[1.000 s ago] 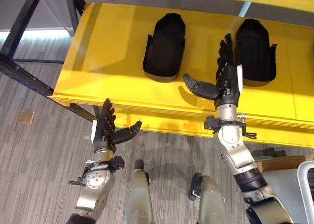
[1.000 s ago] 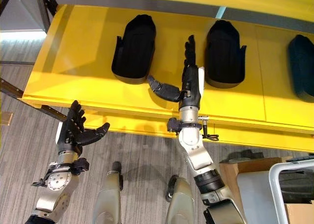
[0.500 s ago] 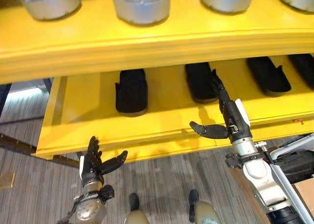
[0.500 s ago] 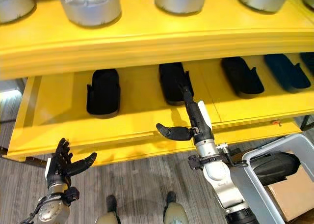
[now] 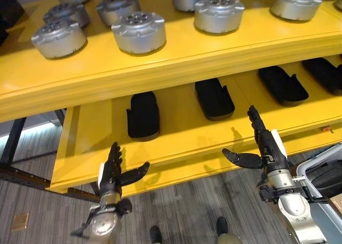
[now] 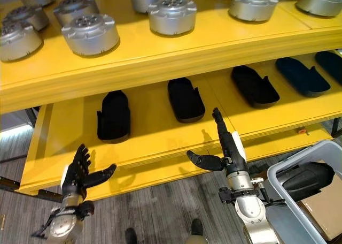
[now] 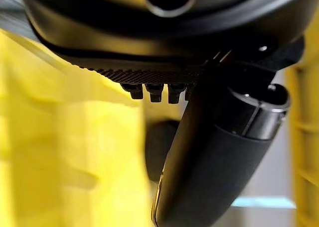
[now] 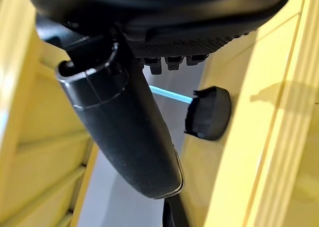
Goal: Move parts from the plastic box to the shelf.
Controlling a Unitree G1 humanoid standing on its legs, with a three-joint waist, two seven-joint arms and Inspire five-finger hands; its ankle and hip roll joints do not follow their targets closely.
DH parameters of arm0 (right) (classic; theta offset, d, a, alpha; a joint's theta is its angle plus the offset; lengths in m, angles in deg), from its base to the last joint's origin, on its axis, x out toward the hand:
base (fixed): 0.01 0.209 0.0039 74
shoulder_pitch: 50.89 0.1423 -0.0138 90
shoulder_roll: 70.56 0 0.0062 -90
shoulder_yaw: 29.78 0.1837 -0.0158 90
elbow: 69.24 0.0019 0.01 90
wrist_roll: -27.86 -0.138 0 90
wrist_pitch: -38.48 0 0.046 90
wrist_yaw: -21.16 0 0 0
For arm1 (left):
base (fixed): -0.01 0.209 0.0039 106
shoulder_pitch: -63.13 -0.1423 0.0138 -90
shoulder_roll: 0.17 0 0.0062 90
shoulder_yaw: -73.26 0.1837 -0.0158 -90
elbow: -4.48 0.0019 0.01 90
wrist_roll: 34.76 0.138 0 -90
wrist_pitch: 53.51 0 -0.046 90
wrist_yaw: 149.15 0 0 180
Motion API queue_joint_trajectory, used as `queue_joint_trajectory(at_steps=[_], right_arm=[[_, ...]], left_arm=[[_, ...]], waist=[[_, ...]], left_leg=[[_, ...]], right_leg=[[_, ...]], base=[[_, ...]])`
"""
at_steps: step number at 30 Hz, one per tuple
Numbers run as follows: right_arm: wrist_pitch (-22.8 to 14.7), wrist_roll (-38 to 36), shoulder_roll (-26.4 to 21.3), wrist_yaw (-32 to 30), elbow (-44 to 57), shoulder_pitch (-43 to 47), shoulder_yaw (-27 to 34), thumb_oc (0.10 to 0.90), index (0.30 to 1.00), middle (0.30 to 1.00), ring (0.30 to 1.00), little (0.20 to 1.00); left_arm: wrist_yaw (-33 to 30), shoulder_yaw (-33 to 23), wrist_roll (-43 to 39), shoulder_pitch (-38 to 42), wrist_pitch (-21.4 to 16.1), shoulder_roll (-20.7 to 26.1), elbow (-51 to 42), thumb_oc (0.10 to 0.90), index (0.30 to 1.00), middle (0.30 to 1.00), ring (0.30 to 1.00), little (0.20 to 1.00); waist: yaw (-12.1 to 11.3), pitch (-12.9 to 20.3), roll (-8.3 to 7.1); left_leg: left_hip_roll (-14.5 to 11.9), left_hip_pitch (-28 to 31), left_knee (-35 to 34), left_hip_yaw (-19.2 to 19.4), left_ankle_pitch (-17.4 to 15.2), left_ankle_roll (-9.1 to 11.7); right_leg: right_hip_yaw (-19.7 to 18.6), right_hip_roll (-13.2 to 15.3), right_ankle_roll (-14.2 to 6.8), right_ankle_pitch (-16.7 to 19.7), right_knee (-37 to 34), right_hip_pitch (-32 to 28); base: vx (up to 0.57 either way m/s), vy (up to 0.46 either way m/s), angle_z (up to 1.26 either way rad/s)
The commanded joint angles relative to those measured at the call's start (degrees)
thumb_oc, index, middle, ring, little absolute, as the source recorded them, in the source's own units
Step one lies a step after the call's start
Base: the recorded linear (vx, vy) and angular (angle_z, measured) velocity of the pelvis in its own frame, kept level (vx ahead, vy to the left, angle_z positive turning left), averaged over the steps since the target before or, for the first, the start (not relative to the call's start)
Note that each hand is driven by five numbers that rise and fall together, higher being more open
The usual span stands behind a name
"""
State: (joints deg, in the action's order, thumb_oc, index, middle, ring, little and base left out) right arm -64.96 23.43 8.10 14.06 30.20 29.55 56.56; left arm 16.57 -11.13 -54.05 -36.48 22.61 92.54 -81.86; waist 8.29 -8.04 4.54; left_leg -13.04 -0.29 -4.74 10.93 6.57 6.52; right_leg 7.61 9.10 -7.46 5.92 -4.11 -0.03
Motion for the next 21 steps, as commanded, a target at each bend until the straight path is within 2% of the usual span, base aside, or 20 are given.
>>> queue_joint_trajectory(at_steps=[1, 6, 14, 18, 19, 20, 21], right_arm=[[-5.6, 2.6, -0.7, -3.3, 5.7, 4.3, 1.9, 0.900, 1.000, 1.000, 1.000, 1.000], [-5.5, 2.1, -0.1, -3.1, 4.9, 5.3, 0.6, 0.900, 1.000, 1.000, 1.000, 1.000], [-6.3, 0.6, -1.7, -2.3, 5.0, 7.7, -1.6, 0.900, 1.000, 1.000, 1.000, 1.000], [-7.1, 2.1, -3.1, -2.9, 5.6, 7.2, -1.1, 0.900, 1.000, 1.000, 1.000, 1.000], [-7.2, 2.7, -3.5, -3.5, 5.7, 7.0, -0.4, 0.900, 1.000, 1.000, 1.000, 1.000], [-7.5, 3.6, -3.6, -4.2, 6.2, 6.2, 0.4, 0.900, 1.000, 1.000, 1.000, 1.000], [-7.6, 3.5, -3.5, -4.0, 6.3, 5.8, 0.4, 0.900, 1.000, 1.000, 1.000, 1.000]], left_arm=[[-0.5, -2.7, 2.4, 5.3, -6.8, 0.3, -4.1, 0.900, 1.000, 1.000, 1.000, 1.000], [-0.7, -2.7, 2.1, 6.1, -6.8, 0.5, -4.4, 0.900, 1.000, 1.000, 1.000, 1.000], [-1.3, -3.0, 2.5, 5.9, -6.4, 1.0, -4.4, 0.900, 1.000, 1.000, 1.000, 1.000], [-0.8, -1.6, 2.4, 6.6, -6.2, 0.9, -3.8, 0.900, 1.000, 1.000, 1.000, 1.000], [-0.6, -0.8, 2.3, 7.3, -6.1, 0.9, -3.4, 0.900, 1.000, 1.000, 1.000, 1.000], [-0.3, -0.3, 1.9, 8.0, -6.1, 1.1, -3.2, 0.900, 1.000, 1.000, 1.000, 1.000], [-0.2, -0.1, 1.7, 7.7, -6.2, 1.1, -3.4, 0.900, 1.000, 1.000, 1.000, 1.000]], waist=[[1.2, 4.2, -0.99], [1.2, 3.6, -0.18], [0.3, 1.2, 0.72], [-0.5, -0.5, -0.07], [-0.7, -1.1, -1.35], [-0.3, -1.2, -2.79], [-0.6, -1.4, -3.42]], left_leg=[[-5.3, 2.3, -0.3, 3.1, 3.9, 3.3], [-6.2, 2.8, -0.3, 2.8, 6.1, 3.7], [-10.1, 2.1, 0.4, 1.2, 12.8, 4.3], [-11.4, -1.5, 2.8, -1.9, 18.4, 4.9], [-11.4, -3.8, 4.4, -1.0, 20.4, 5.0], [-10.4, -5.2, 6.3, 2.5, 17.7, 4.0], [-8.3, -5.4, 6.9, 1.7, 15.1, 3.3]], right_leg=[[-2.3, 1.1, -0.1, -4.9, 6.8, 1.4], [-3.1, -0.3, 0.8, -6.7, 8.9, 2.2], [-3.4, -5.2, 4.3, -11.8, 18.6, 6.6], [-2.0, -6.9, 6.3, -12.5, 18.8, 6.7], [-0.8, -6.8, 6.9, -12.1, 17.3, 5.9], [0.7, -6.3, 7.3, -11.5, 14.7, 4.5], [0.8, -5.9, 6.8, -11.0, 13.2, 3.7]], base=[[-0.01, -0.016, -0.15], [-0.01, -0.047, -0.15], [-0.04, -0.139, -0.05], [-0.05, -0.269, -0.01], [-0.04, -0.411, 0.40], [-0.04, -0.393, 1.04], [-0.01, -0.224, 1.19]])
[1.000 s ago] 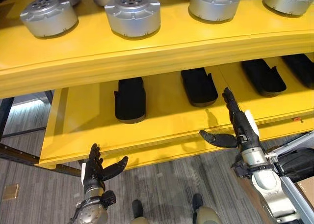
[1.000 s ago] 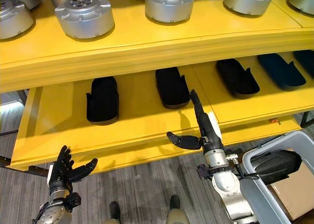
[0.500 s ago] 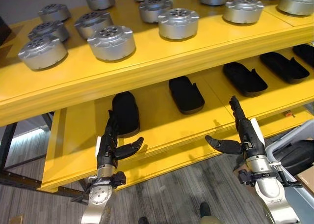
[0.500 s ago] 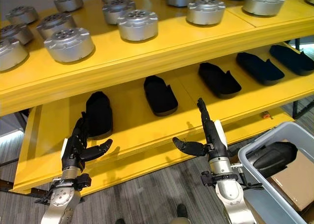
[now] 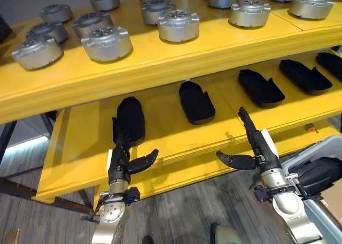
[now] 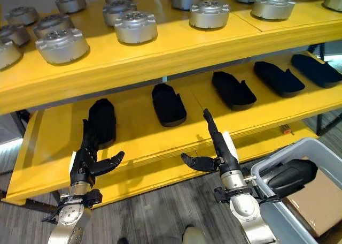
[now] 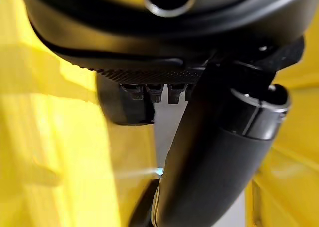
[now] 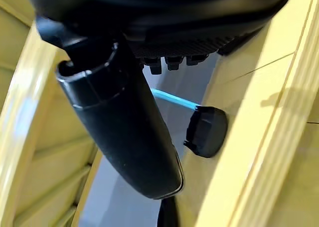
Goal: Move parts from the plastic box to the shelf.
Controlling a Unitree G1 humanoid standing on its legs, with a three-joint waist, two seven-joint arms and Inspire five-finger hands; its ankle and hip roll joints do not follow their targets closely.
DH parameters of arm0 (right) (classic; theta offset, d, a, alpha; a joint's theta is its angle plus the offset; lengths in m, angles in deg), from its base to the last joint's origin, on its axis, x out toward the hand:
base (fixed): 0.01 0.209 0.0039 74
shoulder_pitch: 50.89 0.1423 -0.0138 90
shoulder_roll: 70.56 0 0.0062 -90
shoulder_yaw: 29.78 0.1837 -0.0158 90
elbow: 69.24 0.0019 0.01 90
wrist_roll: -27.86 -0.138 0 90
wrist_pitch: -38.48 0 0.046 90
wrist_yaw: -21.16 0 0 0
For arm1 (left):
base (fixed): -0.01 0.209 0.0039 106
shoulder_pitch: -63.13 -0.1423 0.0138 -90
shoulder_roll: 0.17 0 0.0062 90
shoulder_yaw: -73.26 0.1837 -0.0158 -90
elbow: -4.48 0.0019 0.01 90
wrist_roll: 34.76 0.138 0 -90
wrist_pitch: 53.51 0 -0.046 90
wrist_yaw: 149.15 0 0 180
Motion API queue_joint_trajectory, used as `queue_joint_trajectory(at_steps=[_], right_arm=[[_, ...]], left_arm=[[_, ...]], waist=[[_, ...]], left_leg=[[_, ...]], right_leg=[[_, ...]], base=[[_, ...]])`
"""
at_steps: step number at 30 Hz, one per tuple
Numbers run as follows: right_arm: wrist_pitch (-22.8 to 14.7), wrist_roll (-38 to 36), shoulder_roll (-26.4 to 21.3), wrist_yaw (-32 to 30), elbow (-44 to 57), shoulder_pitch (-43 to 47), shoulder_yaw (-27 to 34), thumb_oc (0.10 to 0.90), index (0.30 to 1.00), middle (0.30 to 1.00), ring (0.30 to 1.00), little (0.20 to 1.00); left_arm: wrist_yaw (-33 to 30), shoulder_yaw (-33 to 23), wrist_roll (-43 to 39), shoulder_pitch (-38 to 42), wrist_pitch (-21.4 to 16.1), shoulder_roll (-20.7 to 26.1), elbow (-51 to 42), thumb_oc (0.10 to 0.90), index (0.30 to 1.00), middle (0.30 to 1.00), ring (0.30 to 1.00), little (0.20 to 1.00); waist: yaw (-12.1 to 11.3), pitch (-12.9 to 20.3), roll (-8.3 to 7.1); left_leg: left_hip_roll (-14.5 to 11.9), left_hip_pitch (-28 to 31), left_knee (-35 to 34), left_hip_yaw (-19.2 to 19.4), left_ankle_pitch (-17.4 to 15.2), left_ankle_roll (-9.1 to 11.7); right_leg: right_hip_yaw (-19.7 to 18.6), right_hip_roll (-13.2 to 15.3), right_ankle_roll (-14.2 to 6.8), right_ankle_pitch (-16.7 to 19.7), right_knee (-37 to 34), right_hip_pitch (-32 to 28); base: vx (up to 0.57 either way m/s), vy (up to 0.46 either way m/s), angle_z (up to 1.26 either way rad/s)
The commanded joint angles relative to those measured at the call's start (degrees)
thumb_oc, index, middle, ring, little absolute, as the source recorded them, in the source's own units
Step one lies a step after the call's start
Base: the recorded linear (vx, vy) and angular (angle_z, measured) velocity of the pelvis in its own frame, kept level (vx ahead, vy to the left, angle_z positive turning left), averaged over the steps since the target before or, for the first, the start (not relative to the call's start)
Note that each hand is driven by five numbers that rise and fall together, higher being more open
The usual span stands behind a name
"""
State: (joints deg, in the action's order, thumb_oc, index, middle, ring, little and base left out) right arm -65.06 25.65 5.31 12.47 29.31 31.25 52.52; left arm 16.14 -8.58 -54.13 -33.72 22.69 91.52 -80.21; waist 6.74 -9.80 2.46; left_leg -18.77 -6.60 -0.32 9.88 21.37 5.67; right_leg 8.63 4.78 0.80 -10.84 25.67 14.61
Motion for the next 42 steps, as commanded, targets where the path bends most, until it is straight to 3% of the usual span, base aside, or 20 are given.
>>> queue_joint_trajectory(at_steps=[1, 2, 3, 4, 5, 6, 7, 9, 11, 15, 19, 24, 27, 35, 37, 38, 39, 40, 41, 42], right_arm=[[-7.5, 1.3, -0.7, -2.4, 7.2, 4.1, 4.5, 0.900, 1.000, 1.000, 1.000, 1.000], [-7.3, 1.4, -0.5, -2.0, 7.1, 3.7, 4.1, 0.900, 1.000, 1.000, 1.000, 1.000], [-7.3, 1.4, -0.5, -2.0, 7.1, 3.8, 4.1, 0.900, 1.000, 1.000, 1.000, 1.000], [-7.3, 1.3, -0.2, -1.7, 7.0, 3.7, 3.9, 0.900, 1.000, 1.000, 1.000, 1.000], [-7.3, 1.2, -0.2, -1.7, 7.0, 3.7, 3.9, 0.900, 1.000, 1.000, 1.000, 1.000], [-7.2, 0.8, 0.3, -0.5, 6.0, 3.8, 3.2, 0.900, 1.000, 1.000, 1.000, 1.000], [-7.2, 0.8, 0.3, -0.5, 6.0, 3.9, 3.2, 0.900, 1.000, 1.000, 1.000, 1.000], [-7.1, 0.2, 1.1, 0.2, 4.9, 4.8, 2.8, 0.900, 1.000, 1.000, 1.000, 1.000], [-7.1, -0.4, 1.5, 0.7, 4.7, 5.5, 2.6, 0.900, 1.000, 1.000, 1.000, 1.000], [-6.9, 0.2, 2.3, 0.5, 3.9, 4.5, 3.6, 0.900, 1.000, 1.000, 1.000, 1.000], [-5.8, 0.9, 3.8, 0.3, 3.1, 5.0, 2.9, 0.900, 1.000, 1.000, 1.000, 1.000], [-4.9, 1.8, 4.4, 0.4, 2.7, 5.2, 2.2, 0.900, 1.000, 1.000, 1.000, 1.000], [-4.2, 2.0, 5.1, 1.2, 1.8, 6.1, 0.6, 0.900, 1.000, 1.000, 1.000, 1.000], [-3.3, 1.5, 6.5, 1.9, 1.5, 6.7, -1.1, 0.900, 1.000, 1.000, 1.000, 1.000], [-3.2, 1.5, 6.7, 1.7, 1.8, 6.9, -1.1, 0.900, 1.000, 1.000, 1.000, 1.000], [-3.2, 1.6, 7.1, 1.5, 2.0, 7.0, -1.2, 0.900, 1.000, 1.000, 1.000, 1.000], [-3.2, 1.6, 7.1, 1.5, 2.0, 7.0, -1.2, 0.900, 1.000, 1.000, 1.000, 1.000], [-3.1, 1.8, 7.3, 1.4, 2.2, 7.1, -1.3, 0.900, 1.000, 1.000, 1.000, 1.000], [-2.8, 2.6, 7.8, 0.8, 2.0, 8.0, -2.2, 0.900, 1.000, 1.000, 1.000, 1.000], [-2.6, 2.7, 7.9, 0.6, 2.0, 8.5, -2.5, 0.900, 1.000, 1.000, 1.000, 1.000]], left_arm=[[0.2, -2.7, 1.8, 5.0, -6.3, 2.1, -5.1, 0.900, 1.000, 1.000, 1.000, 1.000], [0.2, -3.1, 2.4, 3.8, -6.1, 2.3, -5.7, 0.900, 1.000, 1.000, 1.000, 1.000], [0.2, -3.1, 2.4, 3.8, -6.1, 2.3, -5.7, 0.900, 1.000, 1.000, 1.000, 1.000], [0.2, -3.4, 2.8, 3.0, -5.9, 2.1, -5.9, 0.900, 1.000, 1.000, 1.000, 1.000], [0.2, -3.4, 2.8, 3.0, -5.8, 2.1, -5.9, 0.900, 1.000, 1.000, 1.000, 1.000], [0.5, -4.4, 3.6, 1.4, -5.8, 2.0, -6.6, 0.900, 1.000, 1.000, 1.000, 1.000], [0.5, -4.5, 3.6, 1.4, -5.8, 2.0, -6.7, 0.900, 1.000, 1.000, 1.000, 1.000], [1.0, -4.6, 4.0, 1.1, -6.1, 1.7, -7.0, 0.900, 1.000, 1.000, 1.000, 1.000], [1.2, -4.9, 3.3, 1.0, -6.5, 1.7, -6.9, 0.900, 1.000, 1.000, 1.000, 1.000], [1.5, -3.3, 2.6, 2.2, -7.3, 0.4, -5.9, 0.900, 1.000, 1.000, 1.000, 1.000], [-0.2, -3.5, 3.2, 2.6, -7.4, 0.5, -5.4, 0.900, 1.000, 1.000, 1.000, 1.000], [-0.8, -3.7, 3.2, 3.1, -7.4, 0.6, -5.0, 0.900, 1.000, 1.000, 1.000, 1.000], [-1.1, -3.9, 3.4, 3.3, -7.1, 1.0, -5.4, 0.900, 1.000, 1.000, 1.000, 1.000], [-2.1, -4.2, 5.1, 4.6, -6.1, 2.6, -5.2, 0.900, 1.000, 1.000, 1.000, 1.000], [-2.2, -4.3, 5.2, 4.9, -5.7, 2.7, -5.4, 0.900, 1.000, 1.000, 1.000, 1.000], [-2.5, -4.4, 5.3, 5.0, -5.8, 2.8, -5.9, 0.900, 1.000, 1.000, 1.000, 1.000], [-2.5, -4.5, 5.3, 5.0, -5.8, 2.8, -5.9, 0.900, 1.000, 1.000, 1.000, 1.000], [-2.4, -4.6, 5.3, 4.9, -5.7, 2.9, -6.2, 0.900, 1.000, 1.000, 1.000, 1.000], [-2.4, -5.0, 5.4, 4.7, -5.4, 3.0, -6.8, 0.900, 1.000, 1.000, 1.000, 1.000], [-2.2, -5.4, 5.4, 4.2, -5.3, 3.0, -7.3, 0.900, 1.000, 1.000, 1.000, 1.000]], waist=[[1.0, 0.4, -1.28], [-0.5, 0.2, -2.13], [-0.4, 0.2, -2.11], [-1.2, 0.2, -2.35], [-1.2, 0.3, -2.34], [-3.3, 0.2, -2.96], [-3.2, 0.2, -2.93], [-4.7, -0.2, -2.92], [-5.1, -0.1, -2.80], [-4.5, 1.8, -1.91], [-4.5, 3.9, -2.54], [-4.0, 4.3, -3.30], [-3.9, 4.3, -3.62], [-2.9, 2.3, -4.82], [-2.7, 1.6, -5.21], [-3.1, 0.6, -5.33], [-3.2, 0.6, -5.34], [-3.3, 0.4, -5.22], [-4.4, 0.3, -5.21], [-4.5, 0.3, -5.11]], left_leg=[[-2.7, 0.7, 2.5, 2.8, 0.3, 4.0], [4.1, -0.3, 1.5, -2.2, -6.1, 1.9], [4.1, -0.5, 1.6, -2.3, -6.0, 1.8], [7.1, -0.7, 0.2, -5.5, -7.7, 1.1], [7.2, -0.8, 0.2, -5.5, -7.6, 1.1], [14.0, -2.5, -1.8, -14.5, -8.9, 0.4], [14.0, -2.7, -1.7, -14.6, -8.8, 0.3], [19.9, -4.9, -2.7, -21.3, -8.8, -0.5], [20.9, -4.2, -2.2, -23.2, -10.5, -1.8], [19.7, -1.5, -4.3, -19.8, -11.2, -2.4], [20.2, 0.8, -4.7, -14.1, -14.5, -4.0], [20.9, 2.9, -4.7, -11.2, -17.1, -6.0], [22.0, 4.4, -4.7, -9.6, -18.8, -7.7], [22.5, 7.8, -4.7, -5.9, -21.2, -9.5], [22.2, 8.8, -4.7, -3.9, -22.1, -9.7], [22.1, 10.0, -4.7, -2.0, -23.0, -9.8], [22.0, 9.8, -4.7, -1.9, -22.8, -9.7], [22.0, 10.3, -4.7, -1.0, -23.3, -9.7], [21.1, 11.1, -4.7, 3.1, -24.5, -9.1], [20.4, 11.4, -4.7, 4.5, -24.8, -8.8]], right_leg=[[-0.2, -1.6, -1.5, 6.1, -16.9, -11.0], [-0.9, -1.2, -2.0, 7.3, -19.9, -12.4], [-0.9, -1.2, -2.0, 7.5, -20.2, -12.4], [-1.5, -1.4, -2.2, 7.9, -21.1, -12.7], [-1.4, -1.3, -2.2, 8.1, -21.3, -12.6], [-2.9, -2.4, -2.4, 8.8, -22.6, -13.2], [-2.8, -2.4, -2.4, 9.0, -22.7, -13.1], [-5.2, -4.3, -2.6, 9.8, -23.8, -13.8], [-7.8, -5.1, -2.9, 9.8, -24.1, -13.7], [-9.6, -4.5, -4.0, 11.2, -26.9, -14.2], [-12.8, -2.5, -6.0, 12.2, -27.3, -14.3], [-16.0, -1.4, -7.6, 12.5, -26.5, -13.9], [-19.7, -0.9, -9.1, 12.4, -23.7, -12.2], [-22.9, -2.0, -10.8, 11.8, -14.5, -8.1], [-21.1, -2.1, -11.4, 13.8, -13.3, -6.6], [-14.5, -0.5, -11.8, 15.3, -11.5, -4.8], [-14.6, -0.5, -11.7, 15.6, -11.7, -4.7], [-10.0, 1.2, -11.2, 16.5, -11.4, -4.1], [0.7, 7.2, -11.0, 18.6, -15.1, -3.5], [4.1, 9.2, -11.1, 19.9, -17.1, -3.7]], base=[[0.05, -0.098, 0.91], [0.04, -0.054, 0.37], [0.08, -0.078, 0.27], [0.03, -0.013, 0.28], [0.10, -0.059, 0.14], [0.05, -0.036, -0.05], [0.09, -0.047, -0.14], [0.06, 0.004, -0.78], [0.06, 0.101, -1.00], [0.07, 0.195, -0.81], [0.09, 0.240, -0.74], [0.04, 0.180, -0.57], [0.03, 0.234, -0.45], [0.03, 0.139, -0.55], [0.01, 0.062, -0.63], [-0.01, 0.044, -0.67], [0.00, 0.076, -0.80], [-0.01, 0.027, -1.00], [0.02, 0.002, -1.09], [0.04, -0.049, -1.31]])
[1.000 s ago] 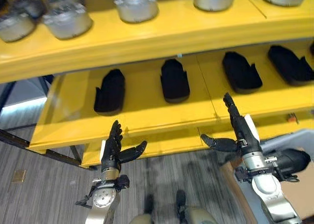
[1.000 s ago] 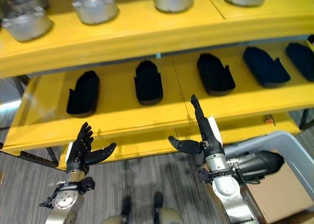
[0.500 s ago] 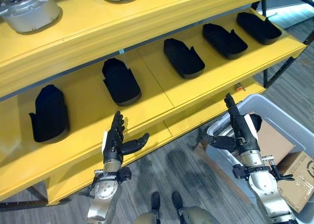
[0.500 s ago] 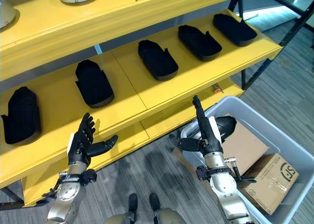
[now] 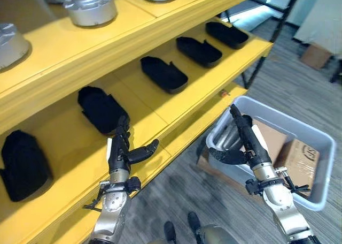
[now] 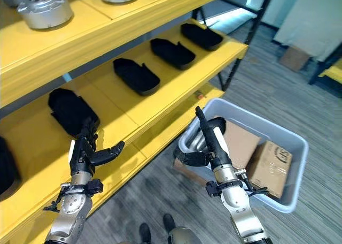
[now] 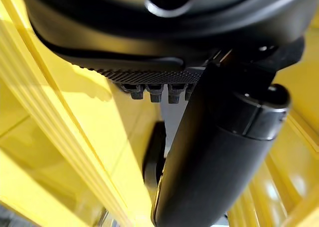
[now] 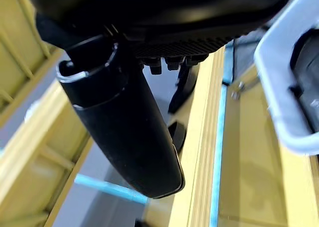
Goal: Move parts from the plastic box to the shelf.
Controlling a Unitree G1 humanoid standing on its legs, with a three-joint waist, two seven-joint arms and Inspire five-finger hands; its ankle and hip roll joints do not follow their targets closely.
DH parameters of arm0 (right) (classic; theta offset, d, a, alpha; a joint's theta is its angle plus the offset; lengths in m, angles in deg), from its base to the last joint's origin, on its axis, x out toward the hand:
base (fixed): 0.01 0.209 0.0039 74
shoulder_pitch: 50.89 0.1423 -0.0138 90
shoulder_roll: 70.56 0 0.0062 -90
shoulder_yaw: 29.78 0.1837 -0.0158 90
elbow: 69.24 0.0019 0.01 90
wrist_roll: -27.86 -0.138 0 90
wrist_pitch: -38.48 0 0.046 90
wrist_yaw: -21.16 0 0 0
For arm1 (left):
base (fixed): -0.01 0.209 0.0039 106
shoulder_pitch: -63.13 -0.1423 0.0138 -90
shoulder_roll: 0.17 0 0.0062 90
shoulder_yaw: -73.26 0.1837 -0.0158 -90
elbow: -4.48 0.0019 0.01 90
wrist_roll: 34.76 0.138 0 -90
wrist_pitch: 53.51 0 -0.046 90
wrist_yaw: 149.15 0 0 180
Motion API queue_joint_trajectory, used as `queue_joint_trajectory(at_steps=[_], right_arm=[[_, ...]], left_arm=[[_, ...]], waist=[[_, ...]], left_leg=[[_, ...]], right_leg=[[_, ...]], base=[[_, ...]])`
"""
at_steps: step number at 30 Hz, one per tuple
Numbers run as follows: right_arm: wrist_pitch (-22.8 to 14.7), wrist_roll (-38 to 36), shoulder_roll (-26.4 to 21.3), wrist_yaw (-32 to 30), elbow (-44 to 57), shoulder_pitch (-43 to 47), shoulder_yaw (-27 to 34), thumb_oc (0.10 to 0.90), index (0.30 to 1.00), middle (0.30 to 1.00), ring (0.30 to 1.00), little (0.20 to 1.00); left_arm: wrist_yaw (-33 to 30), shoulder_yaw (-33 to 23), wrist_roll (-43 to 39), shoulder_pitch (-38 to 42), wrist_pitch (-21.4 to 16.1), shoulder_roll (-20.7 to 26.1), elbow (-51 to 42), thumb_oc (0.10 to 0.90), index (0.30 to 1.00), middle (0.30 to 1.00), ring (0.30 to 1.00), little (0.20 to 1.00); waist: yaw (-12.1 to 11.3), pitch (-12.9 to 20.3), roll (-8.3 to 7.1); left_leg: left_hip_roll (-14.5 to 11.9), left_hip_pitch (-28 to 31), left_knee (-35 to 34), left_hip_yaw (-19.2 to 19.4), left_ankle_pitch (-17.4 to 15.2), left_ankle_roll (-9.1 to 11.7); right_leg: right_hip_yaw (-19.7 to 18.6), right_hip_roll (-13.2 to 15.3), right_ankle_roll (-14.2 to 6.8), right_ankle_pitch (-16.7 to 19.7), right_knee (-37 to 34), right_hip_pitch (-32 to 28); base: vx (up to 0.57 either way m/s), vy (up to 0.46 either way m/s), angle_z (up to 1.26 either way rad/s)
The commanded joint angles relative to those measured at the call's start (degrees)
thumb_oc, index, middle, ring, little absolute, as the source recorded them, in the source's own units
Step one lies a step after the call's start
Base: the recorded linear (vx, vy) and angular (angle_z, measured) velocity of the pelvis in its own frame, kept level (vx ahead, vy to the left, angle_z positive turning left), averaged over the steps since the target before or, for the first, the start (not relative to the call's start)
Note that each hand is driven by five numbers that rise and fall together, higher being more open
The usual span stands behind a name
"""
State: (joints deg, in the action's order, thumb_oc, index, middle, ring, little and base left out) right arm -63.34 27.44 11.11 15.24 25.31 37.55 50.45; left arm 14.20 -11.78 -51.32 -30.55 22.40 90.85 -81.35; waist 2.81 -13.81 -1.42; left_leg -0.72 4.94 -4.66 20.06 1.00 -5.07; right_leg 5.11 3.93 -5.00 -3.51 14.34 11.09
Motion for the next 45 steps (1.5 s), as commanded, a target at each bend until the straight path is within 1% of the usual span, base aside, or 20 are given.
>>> queue_joint_trajectory(at_steps=[1, 2, 5, 7, 10, 13, 20, 30, 33, 34, 35, 36, 37, 38, 39, 40, 42, 43, 44, 45], right_arm=[[-4.3, 1.2, 2.1, -2.3, 5.7, 2.9, -0.9, 0.900, 1.000, 1.000, 1.000, 1.000], [-4.3, 1.2, 2.2, -2.4, 5.7, 2.9, -0.9, 0.900, 1.000, 1.000, 1.000, 1.000], [-3.5, 2.4, 2.7, -2.7, 5.6, 3.7, -1.3, 0.900, 1.000, 1.000, 1.000, 1.000], [-3.3, 2.1, 2.7, -2.3, 5.9, 2.3, -0.8, 0.900, 1.000, 1.000, 1.000, 1.000], [-3.2, 1.8, 2.5, -2.7, 6.2, 1.1, 0.3, 0.900, 1.000, 1.000, 1.000, 1.000], [-3.4, 1.7, 2.1, -3.0, 6.8, 0.6, 0.9, 0.900, 1.000, 1.000, 1.000, 1.000], [-3.6, 1.0, 0.9, -3.0, 5.8, 1.4, 1.1, 0.900, 1.000, 1.000, 1.000, 1.000], [-4.7, -0.3, 0.1, -4.3, 6.3, 1.8, 1.4, 0.900, 1.000, 1.000, 1.000, 1.000], [-5.3, -0.4, -0.7, -4.1, 7.5, 1.2, 1.3, 0.900, 1.000, 1.000, 1.000, 1.000], [-5.3, -0.4, -0.9, -4.1, 7.7, 0.9, 1.1, 0.900, 1.000, 1.000, 1.000, 1.000], [-5.3, -0.4, -0.9, -4.1, 7.7, 0.9, 1.1, 0.900, 1.000, 1.000, 1.000, 1.000], [-5.5, -0.7, -0.9, -4.2, 7.8, 0.9, 0.9, 0.900, 1.000, 1.000, 1.000, 1.000], [-5.8, -2.9, -0.9, -4.8, 7.8, 1.2, 0.5, 0.900, 1.000, 1.000, 1.000, 1.000], [-5.8, -2.9, -0.8, -4.8, 7.8, 1.3, 0.6, 0.900, 1.000, 1.000, 1.000, 1.000], [-5.9, -3.1, -1.4, -4.9, 8.0, 2.5, 0.2, 0.900, 1.000, 1.000, 1.000, 1.000], [-5.9, -3.1, -1.4, -4.9, 7.9, 2.5, 0.1, 0.900, 1.000, 1.000, 1.000, 1.000], [-5.9, -2.2, -2.5, -5.2, 7.9, 4.0, 0.0, 0.900, 1.000, 1.000, 1.000, 1.000], [-5.9, -2.2, -2.5, -5.2, 7.9, 4.0, 0.0, 0.900, 1.000, 1.000, 1.000, 1.000], [-6.0, -2.2, -2.5, -5.4, 7.6, 4.3, -0.2, 0.900, 1.000, 1.000, 1.000, 1.000], [-6.1, -1.7, -2.9, -5.5, 7.2, 4.4, -0.5, 0.900, 1.000, 1.000, 1.000, 1.000]], left_arm=[[-0.4, -2.7, 2.7, 0.7, -5.0, 3.8, -6.6, 0.900, 1.000, 1.000, 1.000, 1.000], [-0.4, -2.7, 2.7, 0.6, -5.0, 3.8, -6.6, 0.900, 1.000, 1.000, 1.000, 1.000], [-0.9, -3.7, 3.3, 0.4, -5.0, 3.9, -7.1, 0.900, 1.000, 1.000, 1.000, 1.000], [-0.9, -3.9, 3.5, -0.2, -4.8, 3.3, -7.1, 0.900, 1.000, 1.000, 1.000, 1.000], [-1.0, -3.6, 3.3, 0.0, -4.4, 2.5, -6.8, 0.900, 1.000, 1.000, 1.000, 1.000], [-1.1, -3.5, 3.3, -0.4, -4.6, 2.1, -6.6, 0.900, 1.000, 1.000, 1.000, 1.000], [-1.2, -3.5, 2.1, -0.9, -4.7, 1.2, -6.1, 0.900, 1.000, 1.000, 1.000, 1.000], [-0.7, -2.1, 1.3, 1.4, -4.9, 1.6, -4.7, 0.900, 1.000, 1.000, 1.000, 1.000], [-1.1, -2.5, 0.8, 1.6, -5.1, 1.8, -4.9, 0.900, 1.000, 1.000, 1.000, 1.000], [-1.0, -2.8, 0.6, 1.1, -5.2, 1.9, -5.3, 0.900, 1.000, 1.000, 1.000, 1.000], [-1.0, -2.9, 0.6, 1.1, -5.2, 1.9, -5.3, 0.900, 1.000, 1.000, 1.000, 1.000], [-1.3, -3.2, 0.8, 0.8, -5.1, 1.9, -5.7, 0.900, 1.000, 1.000, 1.000, 1.000], [-2.6, -3.5, 0.3, 1.7, -5.2, 1.7, -6.2, 0.900, 1.000, 1.000, 1.000, 1.000], [-2.7, -3.5, 0.3, 1.8, -5.2, 1.7, -6.2, 0.900, 1.000, 1.000, 1.000, 1.000], [-3.8, -4.0, 0.2, 3.0, -5.4, 1.5, -6.7, 0.900, 1.000, 1.000, 1.000, 1.000], [-3.8, -4.0, 0.2, 3.0, -5.4, 1.5, -6.7, 0.900, 1.000, 1.000, 1.000, 1.000], [-4.0, -4.2, 0.2, 2.8, -5.5, 1.4, -6.8, 0.900, 1.000, 1.000, 1.000, 1.000], [-4.0, -4.2, 0.2, 2.9, -5.5, 1.4, -6.8, 0.900, 1.000, 1.000, 1.000, 1.000], [-4.0, -4.1, 0.4, 2.7, -5.5, 1.4, -6.8, 0.900, 1.000, 1.000, 1.000, 1.000], [-3.9, -4.0, 0.7, 2.8, -5.4, 1.4, -6.3, 0.900, 1.000, 1.000, 1.000, 1.000]], waist=[[-1.0, 4.0, -1.21], [-1.0, 3.9, -1.15], [-2.0, 4.0, -1.60], [-2.3, 4.8, -2.64], [-1.6, 6.5, -3.32], [-0.8, 7.3, -3.58], [0.0, 7.9, -1.98], [1.9, 7.4, -0.19], [2.5, 6.1, 0.42], [2.3, 5.5, 0.37], [2.3, 5.5, 0.47], [1.9, 4.7, 0.17], [0.0, 1.5, -0.99], [0.3, 1.5, -0.79], [-0.1, 0.4, -1.86], [0.0, 0.4, -1.82], [-1.0, 0.0, -2.50], [-1.1, 0.0, -2.68], [-1.2, 0.0, -2.61], [-2.4, -0.3, -1.99]], left_leg=[[1.5, 0.6, -0.3, -3.5, -5.3, 2.5], [1.5, 0.8, -0.3, -3.6, -5.3, 2.5], [0.7, 3.0, -0.3, -1.3, -7.3, 3.1], [1.6, 4.0, -0.3, -0.8, -8.4, 3.5], [2.0, 4.2, -0.3, -2.0, -8.8, 4.1], [1.7, 3.6, -0.3, -2.5, -7.8, 4.5], [-0.6, 3.4, -0.3, -3.1, -7.5, 5.6], [-7.2, 2.7, 4.1, -2.2, -6.7, 9.7], [-11.7, 1.1, 11.9, -2.3, -1.9, 12.2], [-13.4, -0.6, 16.4, -2.7, 0.3, 12.3], [-13.6, -0.8, 16.8, -2.8, 0.2, 12.5], [-15.1, -3.0, 23.2, -3.8, 3.4, 12.2], [-13.9, -11.3, 37.9, -10.3, 6.7, 11.1], [-14.1, -11.9, 38.6, -10.8, 6.5, 11.1], [-12.7, -16.4, 41.2, -14.0, 5.9, 9.9], [-12.7, -16.5, 41.3, -14.1, 5.8, 9.8], [-12.7, -19.3, 31.4, -15.3, 4.7, 9.4], [-12.5, -19.3, 30.9, -15.1, 5.1, 9.3], [-14.1, -19.5, 25.3, -14.8, 7.4, 10.0], [-14.9, -19.5, 9.6, -17.3, 11.1, 11.3]], right_leg=[[12.4, 12.4, -6.1, 14.2, -8.8, -1.1], [12.5, 12.3, -6.1, 14.5, -9.3, -1.5], [16.3, 16.1, -9.0, 19.2, -13.8, -2.0], [18.3, 16.6, -9.4, 20.5, -16.3, -4.2], [18.0, 16.5, -9.9, 23.3, -18.5, -5.7], [17.1, 16.0, -9.2, 22.2, -19.3, -6.1], [14.8, 13.0, -7.4, 18.1, -19.0, -6.2], [13.8, 8.3, -4.1, 12.1, -16.7, -6.5], [12.2, 4.6, -1.5, 9.2, -15.6, -6.4], [11.5, 3.1, -0.2, 8.2, -15.7, -7.0], [11.5, 2.9, -0.1, 8.1, -15.7, -6.9], [10.7, 1.5, 1.2, 7.3, -16.1, -7.8], [9.6, 0.0, 3.5, 6.7, -17.0, -9.2], [10.0, -0.2, 3.6, 6.7, -17.0, -9.1], [9.2, -0.4, 3.8, 5.7, -17.8, -9.9], [9.3, -0.5, 3.8, 5.7, -17.8, -9.9], [7.7, 0.8, 2.6, 5.7, -17.7, -10.8], [7.6, 0.9, 2.6, 5.9, -17.7, -10.7], [7.3, 1.1, 2.4, 5.5, -17.6, -10.8], [5.9, 1.5, 1.3, 4.4, -17.1, -11.4]], base=[[0.04, -0.048, -1.25], [0.12, -0.030, -1.31], [0.14, -0.049, -0.76], [0.15, -0.066, -0.57], [0.21, -0.160, -0.06], [0.07, -0.132, -0.13], [0.10, -0.097, -0.03], [0.12, -0.127, 0.04], [0.14, -0.265, -0.05], [0.08, -0.205, -0.10], [0.07, -0.229, -0.14], [0.01, -0.354, -0.23], [0.01, -0.347, -0.34], [0.00, -0.311, -0.52], [0.03, -0.088, -0.57], [0.07, -0.069, -0.40], [0.12, 0.076, -0.26], [0.13, 0.095, -0.40], [0.19, 0.204, -0.34], [0.26, 0.269, -0.34]])
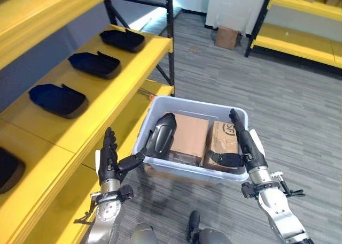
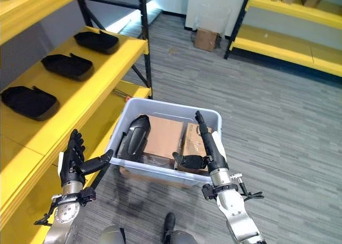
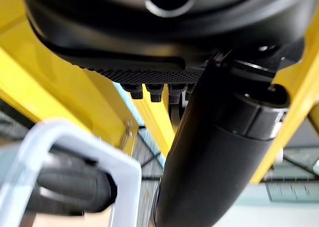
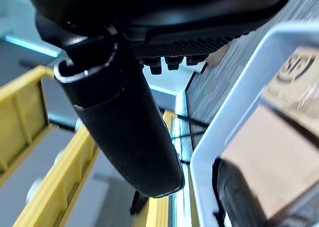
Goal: Move parts from the plastic box to the shelf.
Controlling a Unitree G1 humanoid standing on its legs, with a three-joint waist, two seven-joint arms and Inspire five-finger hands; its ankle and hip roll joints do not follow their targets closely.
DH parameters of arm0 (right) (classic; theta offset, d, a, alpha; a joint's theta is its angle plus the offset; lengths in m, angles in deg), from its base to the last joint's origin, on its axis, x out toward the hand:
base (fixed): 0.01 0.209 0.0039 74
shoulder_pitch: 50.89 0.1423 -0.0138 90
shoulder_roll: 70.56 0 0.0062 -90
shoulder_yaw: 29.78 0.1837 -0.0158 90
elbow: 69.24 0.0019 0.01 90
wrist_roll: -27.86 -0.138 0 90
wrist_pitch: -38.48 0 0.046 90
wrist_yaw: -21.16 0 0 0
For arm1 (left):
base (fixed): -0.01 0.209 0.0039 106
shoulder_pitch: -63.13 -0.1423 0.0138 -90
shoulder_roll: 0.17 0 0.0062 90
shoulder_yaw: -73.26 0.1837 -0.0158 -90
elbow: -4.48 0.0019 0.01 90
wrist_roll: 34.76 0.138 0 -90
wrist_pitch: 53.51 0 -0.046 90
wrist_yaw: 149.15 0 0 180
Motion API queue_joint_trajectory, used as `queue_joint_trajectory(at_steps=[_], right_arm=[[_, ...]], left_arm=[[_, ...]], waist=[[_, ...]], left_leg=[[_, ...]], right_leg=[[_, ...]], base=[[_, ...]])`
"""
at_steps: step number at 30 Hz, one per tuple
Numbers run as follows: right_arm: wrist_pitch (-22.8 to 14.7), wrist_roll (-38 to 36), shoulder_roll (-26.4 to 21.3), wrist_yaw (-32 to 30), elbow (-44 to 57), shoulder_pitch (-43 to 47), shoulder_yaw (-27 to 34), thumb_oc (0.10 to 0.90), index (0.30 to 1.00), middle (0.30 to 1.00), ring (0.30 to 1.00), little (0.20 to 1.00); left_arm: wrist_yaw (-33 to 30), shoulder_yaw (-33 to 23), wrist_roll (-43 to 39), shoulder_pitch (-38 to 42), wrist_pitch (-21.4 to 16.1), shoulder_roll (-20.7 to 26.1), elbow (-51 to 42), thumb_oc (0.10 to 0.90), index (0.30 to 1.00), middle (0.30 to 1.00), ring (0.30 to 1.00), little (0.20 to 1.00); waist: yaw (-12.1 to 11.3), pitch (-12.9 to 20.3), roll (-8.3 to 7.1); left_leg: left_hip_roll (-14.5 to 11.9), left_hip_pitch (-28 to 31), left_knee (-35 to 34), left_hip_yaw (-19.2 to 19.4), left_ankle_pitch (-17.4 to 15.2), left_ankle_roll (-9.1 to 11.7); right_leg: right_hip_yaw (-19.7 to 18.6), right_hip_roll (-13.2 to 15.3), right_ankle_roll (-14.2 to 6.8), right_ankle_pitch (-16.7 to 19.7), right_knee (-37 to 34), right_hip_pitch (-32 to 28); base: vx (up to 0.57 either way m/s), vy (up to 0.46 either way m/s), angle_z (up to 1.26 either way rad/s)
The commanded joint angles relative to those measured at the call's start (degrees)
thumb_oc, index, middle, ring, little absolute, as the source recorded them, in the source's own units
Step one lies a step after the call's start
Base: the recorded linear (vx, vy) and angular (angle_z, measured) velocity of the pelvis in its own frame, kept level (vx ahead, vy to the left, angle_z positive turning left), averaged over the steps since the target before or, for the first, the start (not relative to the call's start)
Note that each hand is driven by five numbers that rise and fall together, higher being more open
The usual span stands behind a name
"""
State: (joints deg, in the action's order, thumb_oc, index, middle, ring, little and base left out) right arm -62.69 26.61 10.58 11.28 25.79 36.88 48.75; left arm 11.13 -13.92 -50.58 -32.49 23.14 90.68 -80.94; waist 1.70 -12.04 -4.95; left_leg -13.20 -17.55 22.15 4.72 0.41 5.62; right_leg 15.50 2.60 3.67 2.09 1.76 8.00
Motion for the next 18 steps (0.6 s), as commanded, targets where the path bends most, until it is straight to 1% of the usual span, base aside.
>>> queue_joint_trajectory(at_steps=[1, 2, 3, 4, 5, 6, 7, 8, 9, 10, 11, 13, 14, 15, 16, 18], right_arm=[[-6.7, -0.5, -2.5, -1.5, 6.5, 5.1, 1.1, 0.900, 1.000, 1.000, 1.000, 1.000], [-6.5, 0.3, -2.5, -1.9, 6.0, 5.4, 0.8, 0.900, 1.000, 1.000, 1.000, 1.000], [-6.6, 0.3, -2.5, -1.9, 6.0, 5.5, 0.7, 0.900, 1.000, 1.000, 1.000, 1.000], [-6.2, 1.2, -2.5, -2.4, 5.8, 4.9, 1.6, 0.900, 1.000, 1.000, 1.000, 1.000], [-6.2, 1.2, -2.5, -2.4, 5.9, 4.8, 1.6, 0.900, 1.000, 1.000, 1.000, 1.000], [-6.2, 1.0, -1.9, -2.3, 6.1, 4.4, 1.5, 0.900, 1.000, 1.000, 1.000, 1.000], [-6.0, 1.9, -1.2, -2.3, 5.8, 3.8, 1.8, 0.900, 1.000, 1.000, 1.000, 1.000], [-5.9, 1.9, -1.2, -2.3, 5.8, 3.7, 1.8, 0.900, 1.000, 1.000, 1.000, 1.000], [-5.9, 2.0, -0.9, -2.5, 5.9, 3.4, 2.1, 0.900, 1.000, 1.000, 1.000, 1.000], [-5.9, 2.0, -0.4, -2.4, 5.8, 2.7, 2.4, 0.900, 1.000, 1.000, 1.000, 1.000], [-5.5, 2.2, -0.2, -2.3, 6.0, 2.4, 2.3, 0.900, 1.000, 1.000, 1.000, 1.000], [-4.9, 2.8, 0.0, -2.2, 6.1, 2.5, 2.3, 0.900, 1.000, 1.000, 1.000, 1.000], [-4.7, 2.9, 0.1, -2.1, 5.8, 2.6, 2.2, 0.900, 1.000, 1.000, 1.000, 1.000], [-4.3, 3.8, 0.1, -2.1, 5.7, 3.1, 1.9, 0.900, 1.000, 1.000, 1.000, 1.000], [-4.3, 3.8, 0.1, -2.1, 5.7, 3.1, 1.9, 0.900, 1.000, 1.000, 1.000, 1.000], [-4.1, 4.6, -0.1, -2.1, 5.8, 3.7, 1.8, 0.900, 1.000, 1.000, 1.000, 1.000]], left_arm=[[-0.7, -1.8, -0.1, 4.8, -6.1, 1.5, -6.4, 0.900, 1.000, 1.000, 1.000, 1.000], [-0.8, -1.5, 0.0, 5.0, -5.9, 1.2, -5.9, 0.900, 1.000, 1.000, 1.000, 1.000], [-0.9, -1.5, 0.0, 5.1, -6.0, 1.2, -5.8, 0.900, 1.000, 1.000, 1.000, 1.000], [-0.5, -1.3, 0.0, 5.5, -5.8, 0.8, -5.3, 0.900, 1.000, 1.000, 1.000, 1.000], [-0.4, -1.2, 0.0, 5.6, -5.8, 0.8, -5.3, 0.900, 1.000, 1.000, 1.000, 1.000], [-0.1, -1.3, -0.4, 4.9, -5.9, 0.8, -5.5, 0.900, 1.000, 1.000, 1.000, 1.000], [0.2, -1.2, -0.5, 4.8, -6.3, 0.8, -5.8, 0.900, 1.000, 1.000, 1.000, 1.000], [0.3, -1.2, -0.5, 4.8, -6.3, 0.9, -5.8, 0.900, 1.000, 1.000, 1.000, 1.000], [0.4, -1.3, -0.3, 4.9, -6.4, 1.1, -6.0, 0.900, 1.000, 1.000, 1.000, 1.000], [0.4, -1.4, -0.3, 4.7, -6.5, 1.4, -6.2, 0.900, 1.000, 1.000, 1.000, 1.000], [0.3, -1.5, -0.4, 4.5, -6.6, 1.7, -6.3, 0.900, 1.000, 1.000, 1.000, 1.000], [-0.6, -2.1, -0.6, 5.0, -7.2, 2.4, -6.6, 0.900, 1.000, 1.000, 1.000, 1.000], [-1.0, -2.2, -0.5, 5.2, -7.4, 2.7, -6.6, 0.900, 1.000, 1.000, 1.000, 1.000], [-1.8, -2.4, -0.2, 5.7, -7.5, 3.2, -6.7, 0.900, 1.000, 1.000, 1.000, 1.000], [-1.8, -2.4, -0.2, 5.8, -7.5, 3.2, -6.6, 0.900, 1.000, 1.000, 1.000, 1.000], [-2.4, -2.6, 0.1, 6.1, -7.5, 3.5, -6.3, 0.900, 1.000, 1.000, 1.000, 1.000]], waist=[[-1.7, -2.0, 2.01], [-1.9, -1.9, 2.75], [-1.9, -1.9, 2.84], [-1.3, -1.6, 3.93], [-1.5, -1.7, 3.92], [-1.7, -1.3, 4.14], [-1.6, -0.4, 4.74], [-1.8, -0.4, 4.64], [-2.0, -0.2, 4.50], [-1.6, 0.0, 4.37], [-1.8, 0.0, 3.95], [-1.7, -0.1, 2.83], [-1.8, -0.1, 2.37], [-1.9, -0.2, 1.37], [-1.9, -0.2, 1.27], [-2.2, -0.1, 0.36]], left_leg=[[-2.6, 3.8, -21.8, -3.0, 13.9, 1.6], [-3.4, 4.0, -26.4, -3.6, 16.5, 3.1], [-3.5, 4.2, -26.9, -3.5, 16.7, 3.2], [-4.8, 4.0, -27.1, -0.3, 17.6, 4.5], [-4.8, 4.2, -27.1, -0.1, 17.5, 4.6], [-5.5, 5.8, -27.1, 0.7, 15.7, 4.0], [-5.1, 6.8, -27.1, 1.6, 14.8, 4.1], [-5.0, 6.9, -27.1, 1.8, 14.7, 4.1], [-4.5, 7.9, -27.1, 2.9, 14.3, 3.9], [-4.0, 8.4, -26.7, 4.0, 13.6, 3.6], [-3.4, 9.1, -26.5, 5.2, 12.8, 3.2], [-1.9, 8.9, -23.9, 7.5, 9.6, 1.7], [-1.3, 8.5, -22.8, 8.4, 8.7, 1.4], [-0.4, 7.4, -20.8, 9.9, 7.1, 1.0], [-0.4, 7.3, -20.5, 10.0, 6.9, 0.9], [0.5, 6.1, -19.2, 10.6, 5.5, 0.2]], right_leg=[[-5.1, 2.6, -7.6, -1.4, -4.3, -8.4], [-5.6, 2.5, -8.1, -2.2, -4.1, -8.9], [-5.6, 2.4, -8.0, -2.3, -4.0, -8.9], [-5.9, 2.9, -8.5, -3.4, -3.1, -10.2], [-6.1, 2.9, -8.5, -3.4, -3.1, -10.3], [-6.9, 2.8, -8.6, -4.1, -2.8, -10.6], [-7.8, 3.9, -9.4, -3.8, -3.5, -11.5], [-8.0, 4.0, -9.5, -3.7, -3.5, -11.5], [-8.6, 5.0, -10.0, -3.3, -4.0, -12.0], [-9.0, 6.1, -10.7, -2.8, -4.5, -12.4], [-9.7, 7.2, -11.2, -2.2, -4.8, -12.4], [-10.8, 10.3, -12.9, -0.6, -5.1, -11.4], [-11.3, 11.3, -13.6, -0.1, -5.3, -10.8], [-11.5, 13.0, -14.6, 1.4, -5.7, -9.8], [-11.6, 13.1, -14.7, 1.5, -5.7, -9.7], [-11.4, 14.4, -15.5, 2.6, -5.9, -8.7]], base=[[0.30, 0.317, -0.30], [0.15, 0.146, -0.39], [0.24, 0.244, -0.76], [0.16, 0.157, -0.78], [0.22, 0.236, -0.62], [0.20, 0.314, -0.47], [0.21, 0.317, -0.65], [0.21, 0.362, -0.99], [0.15, 0.244, -0.90], [0.18, 0.336, -0.81], [0.15, 0.361, -0.54], [0.07, 0.340, -0.52], [0.02, 0.330, -0.49], [0.02, 0.235, -0.35], [0.01, 0.207, -0.13], [0.01, 0.159, -0.08]])
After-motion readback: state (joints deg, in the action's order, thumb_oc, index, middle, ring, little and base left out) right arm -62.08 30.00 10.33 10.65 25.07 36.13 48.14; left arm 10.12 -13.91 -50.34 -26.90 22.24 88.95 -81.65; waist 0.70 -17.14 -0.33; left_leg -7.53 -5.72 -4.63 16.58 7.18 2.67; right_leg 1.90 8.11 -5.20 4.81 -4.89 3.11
